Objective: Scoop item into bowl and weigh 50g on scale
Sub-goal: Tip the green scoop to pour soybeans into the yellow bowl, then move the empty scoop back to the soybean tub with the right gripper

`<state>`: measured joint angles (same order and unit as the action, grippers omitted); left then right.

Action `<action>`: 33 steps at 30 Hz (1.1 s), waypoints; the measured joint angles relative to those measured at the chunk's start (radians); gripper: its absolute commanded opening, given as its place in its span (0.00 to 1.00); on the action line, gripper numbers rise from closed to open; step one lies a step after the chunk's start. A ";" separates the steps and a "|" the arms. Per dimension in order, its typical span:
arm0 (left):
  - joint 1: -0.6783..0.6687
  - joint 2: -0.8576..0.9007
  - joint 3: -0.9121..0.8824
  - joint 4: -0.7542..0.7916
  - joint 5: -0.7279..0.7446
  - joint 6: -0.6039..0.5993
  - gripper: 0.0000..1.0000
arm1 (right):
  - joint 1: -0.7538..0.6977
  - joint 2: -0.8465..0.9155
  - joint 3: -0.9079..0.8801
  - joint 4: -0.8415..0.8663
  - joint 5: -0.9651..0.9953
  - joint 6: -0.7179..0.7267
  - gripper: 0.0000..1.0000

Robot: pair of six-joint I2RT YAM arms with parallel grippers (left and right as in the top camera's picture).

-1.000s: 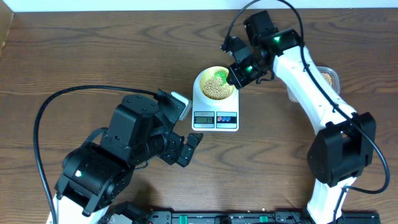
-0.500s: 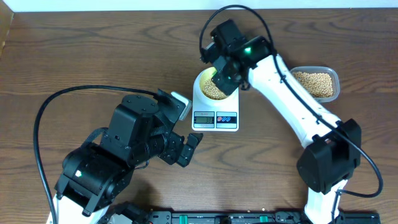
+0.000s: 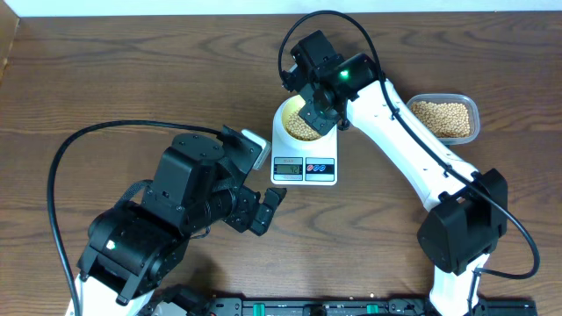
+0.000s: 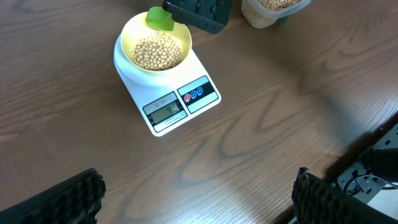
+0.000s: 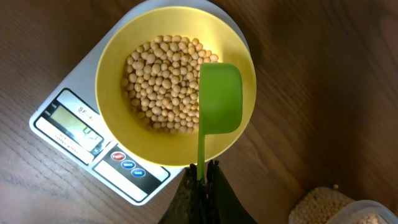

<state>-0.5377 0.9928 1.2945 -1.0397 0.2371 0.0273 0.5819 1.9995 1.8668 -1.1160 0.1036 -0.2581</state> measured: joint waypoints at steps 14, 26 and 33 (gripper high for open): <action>0.000 0.000 0.000 0.000 0.000 0.000 0.99 | -0.217 -0.151 0.156 -0.261 0.025 0.160 0.01; 0.000 0.000 0.000 0.000 -0.047 0.000 0.99 | -0.610 -0.150 0.070 -0.232 0.067 0.311 0.01; 0.000 0.003 0.000 0.000 -0.061 0.000 0.99 | -0.651 -0.149 -0.127 -0.126 0.060 0.321 0.01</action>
<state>-0.5377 0.9962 1.2945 -1.0397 0.1761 0.0273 -0.0689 1.8503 1.7397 -1.2419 0.1638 0.0631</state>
